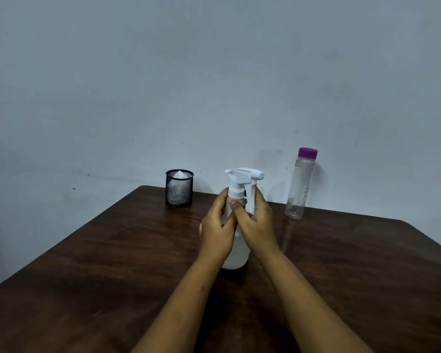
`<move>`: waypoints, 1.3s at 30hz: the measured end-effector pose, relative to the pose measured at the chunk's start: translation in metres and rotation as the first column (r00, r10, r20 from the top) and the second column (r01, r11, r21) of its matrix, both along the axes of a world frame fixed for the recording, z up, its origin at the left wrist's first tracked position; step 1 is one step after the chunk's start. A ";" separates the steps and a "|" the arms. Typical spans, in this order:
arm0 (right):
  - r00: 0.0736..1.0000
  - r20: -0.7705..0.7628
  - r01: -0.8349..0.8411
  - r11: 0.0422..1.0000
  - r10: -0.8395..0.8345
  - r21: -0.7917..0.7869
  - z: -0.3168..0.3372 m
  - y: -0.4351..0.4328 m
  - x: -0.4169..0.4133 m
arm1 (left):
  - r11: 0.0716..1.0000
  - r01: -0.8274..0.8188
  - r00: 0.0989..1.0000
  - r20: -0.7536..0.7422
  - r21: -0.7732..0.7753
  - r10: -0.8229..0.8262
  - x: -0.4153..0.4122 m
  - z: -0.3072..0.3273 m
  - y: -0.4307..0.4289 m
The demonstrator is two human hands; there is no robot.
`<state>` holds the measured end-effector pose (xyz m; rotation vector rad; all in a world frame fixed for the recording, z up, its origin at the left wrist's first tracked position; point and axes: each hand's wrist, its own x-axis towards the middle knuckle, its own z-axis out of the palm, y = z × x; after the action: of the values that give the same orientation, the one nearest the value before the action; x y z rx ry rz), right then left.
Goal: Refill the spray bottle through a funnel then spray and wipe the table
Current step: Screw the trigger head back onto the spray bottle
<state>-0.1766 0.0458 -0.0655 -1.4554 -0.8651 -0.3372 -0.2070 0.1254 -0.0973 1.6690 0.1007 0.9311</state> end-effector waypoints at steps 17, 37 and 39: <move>0.981 0.026 0.192 0.980 -0.193 0.044 -0.005 0.015 0.003 | 0.998 -0.048 0.998 0.044 0.032 0.047 -0.007 0.003 -0.003; 0.854 -0.410 -0.225 0.938 0.320 0.264 0.010 -0.010 0.009 | 1.000 0.017 0.999 0.042 -0.009 -0.016 -0.006 0.003 0.001; 0.862 -0.408 -0.246 0.952 0.300 0.181 0.011 -0.011 0.011 | 0.999 0.044 0.998 0.050 -0.017 -0.043 -0.007 0.005 0.002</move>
<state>-0.1657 0.0348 -0.0541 -1.2051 -0.6612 0.1456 -0.2143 0.1277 -0.0924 1.6244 0.0384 0.9354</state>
